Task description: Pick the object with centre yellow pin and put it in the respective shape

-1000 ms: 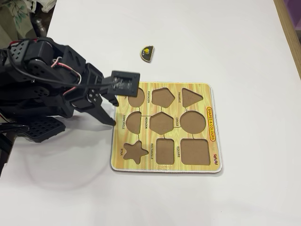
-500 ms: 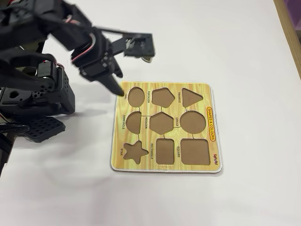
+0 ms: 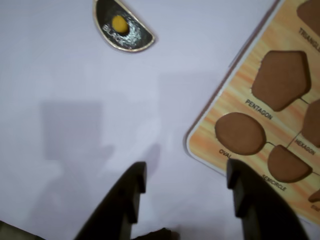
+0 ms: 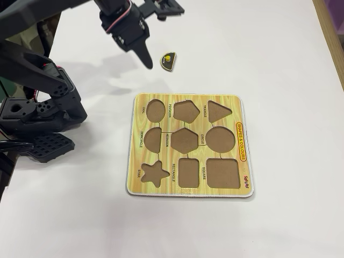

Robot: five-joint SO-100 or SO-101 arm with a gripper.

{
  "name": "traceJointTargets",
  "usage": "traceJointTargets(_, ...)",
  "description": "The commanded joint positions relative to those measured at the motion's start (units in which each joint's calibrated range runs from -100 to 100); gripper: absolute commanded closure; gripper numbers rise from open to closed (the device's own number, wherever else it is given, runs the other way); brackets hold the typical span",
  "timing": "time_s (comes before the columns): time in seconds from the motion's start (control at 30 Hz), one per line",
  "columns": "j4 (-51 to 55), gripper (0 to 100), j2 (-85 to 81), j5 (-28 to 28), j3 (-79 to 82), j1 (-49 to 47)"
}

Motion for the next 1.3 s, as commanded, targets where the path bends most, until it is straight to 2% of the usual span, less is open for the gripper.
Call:
traceJointTargets(0.0, 0.0, 81, 4.9, 0.3, -8.5, -4.1)
traceJointTargets(0.3, 0.0, 81, 19.5, 0.3, -19.8, -10.3)
traceJointTargets(1.27, -0.9, 81, 52.0, 0.2, -45.0, -10.3)
